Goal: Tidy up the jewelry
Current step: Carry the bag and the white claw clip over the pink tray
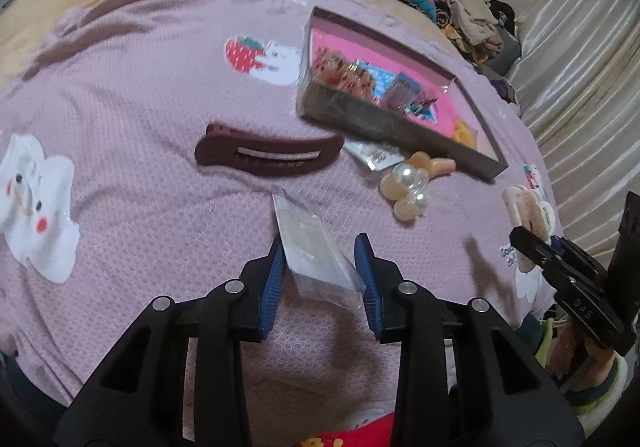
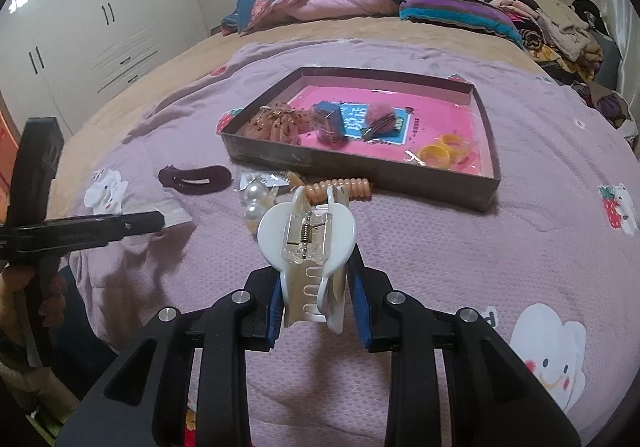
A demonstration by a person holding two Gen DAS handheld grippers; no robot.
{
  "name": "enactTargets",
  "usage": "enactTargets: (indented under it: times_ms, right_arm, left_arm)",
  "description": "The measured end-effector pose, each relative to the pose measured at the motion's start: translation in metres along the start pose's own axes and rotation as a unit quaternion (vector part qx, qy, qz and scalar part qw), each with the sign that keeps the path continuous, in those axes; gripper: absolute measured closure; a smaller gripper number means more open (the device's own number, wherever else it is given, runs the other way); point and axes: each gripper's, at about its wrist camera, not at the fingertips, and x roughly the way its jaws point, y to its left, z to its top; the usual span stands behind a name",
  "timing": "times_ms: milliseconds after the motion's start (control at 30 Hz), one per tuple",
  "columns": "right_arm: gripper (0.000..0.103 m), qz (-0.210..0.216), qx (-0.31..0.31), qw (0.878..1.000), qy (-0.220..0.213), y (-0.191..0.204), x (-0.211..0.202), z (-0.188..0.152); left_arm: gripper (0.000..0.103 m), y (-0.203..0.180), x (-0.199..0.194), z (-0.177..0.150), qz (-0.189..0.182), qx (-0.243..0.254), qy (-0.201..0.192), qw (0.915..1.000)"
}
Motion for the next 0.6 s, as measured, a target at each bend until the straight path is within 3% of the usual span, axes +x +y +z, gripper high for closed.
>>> enactTargets:
  times_ms: [267, 600]
  right_arm:
    - [0.076, -0.001, 0.011, 1.0, -0.013, -0.007, -0.006, 0.007]
    - [0.076, -0.012, 0.025, 0.999, -0.035, -0.024, -0.016, 0.026]
  left_arm:
    - [0.079, -0.02, -0.029, 0.02, -0.013, 0.024, -0.035, 0.999]
    - [0.079, -0.052, -0.045, 0.07, -0.028, 0.054, -0.077, 0.9952]
